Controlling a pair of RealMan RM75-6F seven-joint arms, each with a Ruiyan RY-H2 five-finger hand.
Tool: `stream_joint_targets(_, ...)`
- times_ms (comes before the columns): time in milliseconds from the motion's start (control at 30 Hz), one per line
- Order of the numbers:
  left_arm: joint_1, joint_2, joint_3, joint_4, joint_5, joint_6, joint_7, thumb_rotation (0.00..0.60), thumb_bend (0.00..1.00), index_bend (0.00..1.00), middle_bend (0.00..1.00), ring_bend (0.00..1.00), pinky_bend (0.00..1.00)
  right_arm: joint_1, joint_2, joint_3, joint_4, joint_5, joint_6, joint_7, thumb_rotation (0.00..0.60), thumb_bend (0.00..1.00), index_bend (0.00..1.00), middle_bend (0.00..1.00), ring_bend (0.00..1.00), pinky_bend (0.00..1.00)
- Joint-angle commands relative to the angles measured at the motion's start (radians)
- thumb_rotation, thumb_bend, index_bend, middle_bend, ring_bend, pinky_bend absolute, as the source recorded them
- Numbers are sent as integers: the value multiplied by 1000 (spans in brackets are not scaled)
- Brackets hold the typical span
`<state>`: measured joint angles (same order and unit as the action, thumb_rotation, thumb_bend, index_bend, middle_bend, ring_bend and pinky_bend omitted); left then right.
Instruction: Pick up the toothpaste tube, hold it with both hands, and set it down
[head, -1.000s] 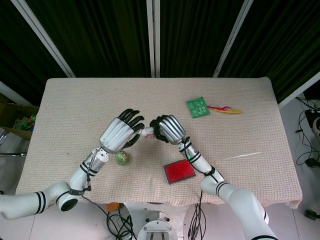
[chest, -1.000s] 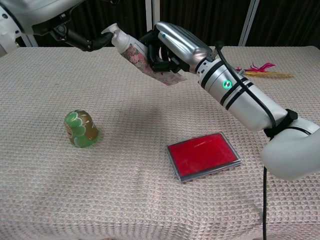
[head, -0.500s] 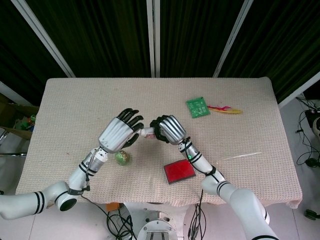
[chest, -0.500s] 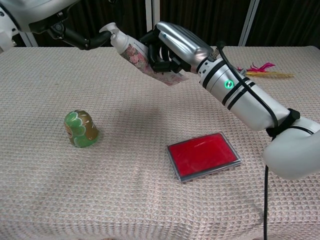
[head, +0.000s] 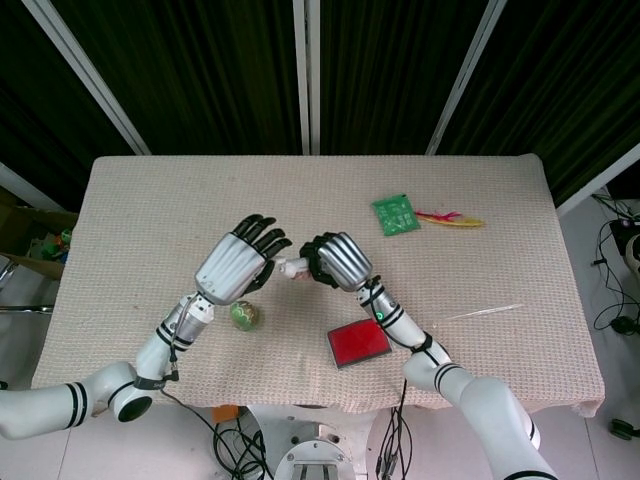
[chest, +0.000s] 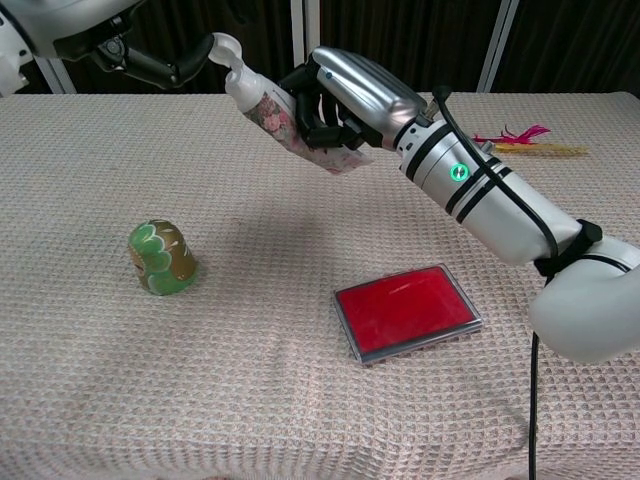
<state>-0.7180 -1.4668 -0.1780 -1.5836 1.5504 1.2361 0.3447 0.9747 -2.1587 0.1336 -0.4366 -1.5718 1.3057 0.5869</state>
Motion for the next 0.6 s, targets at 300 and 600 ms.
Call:
stream_joint_targets(300, -19, 5, -18, -4, -23, -29, -8, 537, 576, 282, 278, 185, 227, -2, 1, -15, -10, -16, 12, -15, 600, 674, 874, 704, 604, 685)
stream_joint_targets(600, -28, 14, -18, -23, -45, -56, -11, 539, 568, 281, 270, 183, 225, -7, 8, -18, -22, -20, 14, -24, 600, 674, 874, 705, 604, 685)
